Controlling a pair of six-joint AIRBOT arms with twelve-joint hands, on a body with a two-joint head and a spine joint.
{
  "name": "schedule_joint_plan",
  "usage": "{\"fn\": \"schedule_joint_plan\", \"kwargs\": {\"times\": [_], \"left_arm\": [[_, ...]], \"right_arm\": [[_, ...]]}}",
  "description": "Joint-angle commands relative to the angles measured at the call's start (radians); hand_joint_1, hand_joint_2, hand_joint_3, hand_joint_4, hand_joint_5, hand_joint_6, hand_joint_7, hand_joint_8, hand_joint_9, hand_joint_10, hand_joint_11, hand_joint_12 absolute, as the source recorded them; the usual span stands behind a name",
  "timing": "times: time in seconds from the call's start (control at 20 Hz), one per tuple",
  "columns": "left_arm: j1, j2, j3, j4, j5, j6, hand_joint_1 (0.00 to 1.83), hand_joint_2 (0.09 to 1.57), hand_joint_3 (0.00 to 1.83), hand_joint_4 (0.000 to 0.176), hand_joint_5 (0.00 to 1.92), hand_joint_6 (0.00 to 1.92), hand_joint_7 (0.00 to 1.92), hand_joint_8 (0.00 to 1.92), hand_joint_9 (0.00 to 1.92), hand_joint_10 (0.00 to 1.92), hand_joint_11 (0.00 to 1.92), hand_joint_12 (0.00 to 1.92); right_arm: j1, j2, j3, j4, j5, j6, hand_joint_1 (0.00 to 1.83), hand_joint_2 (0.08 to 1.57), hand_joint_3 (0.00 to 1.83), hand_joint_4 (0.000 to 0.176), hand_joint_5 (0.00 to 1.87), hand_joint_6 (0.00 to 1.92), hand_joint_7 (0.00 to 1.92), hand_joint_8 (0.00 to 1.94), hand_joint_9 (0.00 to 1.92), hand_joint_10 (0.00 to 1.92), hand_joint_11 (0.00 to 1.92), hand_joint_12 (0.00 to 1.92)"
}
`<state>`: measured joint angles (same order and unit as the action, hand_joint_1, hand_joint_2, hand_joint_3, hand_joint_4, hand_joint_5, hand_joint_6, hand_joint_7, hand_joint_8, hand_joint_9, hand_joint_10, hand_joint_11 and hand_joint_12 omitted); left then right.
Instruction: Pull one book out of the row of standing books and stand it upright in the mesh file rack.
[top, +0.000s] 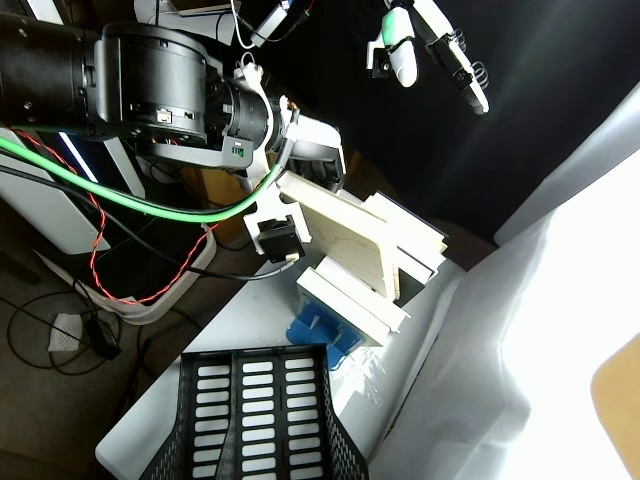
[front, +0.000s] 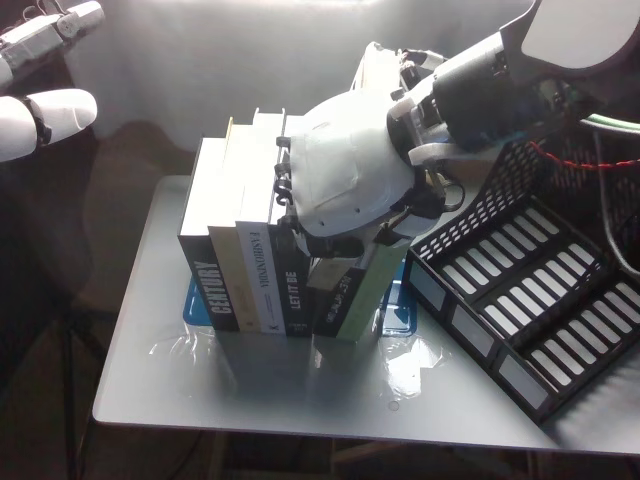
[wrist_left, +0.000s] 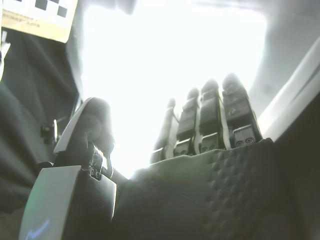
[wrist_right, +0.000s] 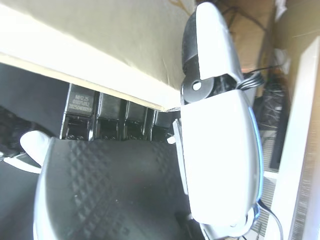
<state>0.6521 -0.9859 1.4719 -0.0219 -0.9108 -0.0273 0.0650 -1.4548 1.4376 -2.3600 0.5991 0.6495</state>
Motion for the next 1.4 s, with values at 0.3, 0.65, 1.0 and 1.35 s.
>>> {"fn": "schedule_joint_plan", "kwargs": {"times": [0.3, 0.65, 1.0, 1.35], "left_arm": [[-0.037, 0.021, 0.004, -0.025, -0.097, -0.006, 0.44, 1.45, 0.0, 0.06, 0.03, 0.0, 0.0, 0.0, 0.0, 0.0, 0.0, 0.0], [-0.044, 0.02, 0.008, -0.021, -0.1, -0.006, 0.4, 1.46, 0.0, 0.054, 0.03, 0.01, 0.0, 0.0, 0.0, 0.0, 0.0, 0.0], [-0.043, 0.02, 0.006, -0.02, -0.103, -0.006, 0.35, 1.45, 0.0, 0.063, 0.03, 0.0, 0.0, 0.0, 0.0, 0.0, 0.0, 0.0], [-0.052, 0.018, 0.005, -0.013, -0.096, -0.006, 0.43, 1.43, 0.0, 0.061, 0.02, 0.0, 0.0, 0.0, 0.0, 0.0, 0.0, 0.0]], "right_arm": [[0.042, 0.022, 0.073, 0.027, -0.045, 0.092, 1.38, 1.1, 0.0, 0.0, 0.95, 0.95, 1.03, 0.88, 0.95, 1.26, 0.84, 1.59], [0.124, 0.078, 0.061, 0.059, -0.045, 0.092, 1.36, 1.16, 0.0, 0.0, 0.85, 1.1, 0.85, 1.19, 0.84, 1.41, 0.72, 1.71], [0.196, 0.16, 0.029, 0.096, -0.052, 0.091, 1.36, 1.19, 0.0, 0.0, 0.78, 1.11, 0.85, 1.25, 0.8, 1.49, 0.68, 1.74], [0.298, 0.248, -0.018, 0.077, -0.09, 0.103, 1.36, 1.19, 0.0, 0.0, 0.85, 0.97, 0.84, 1.32, 0.74, 1.56, 0.56, 1.89]]}}
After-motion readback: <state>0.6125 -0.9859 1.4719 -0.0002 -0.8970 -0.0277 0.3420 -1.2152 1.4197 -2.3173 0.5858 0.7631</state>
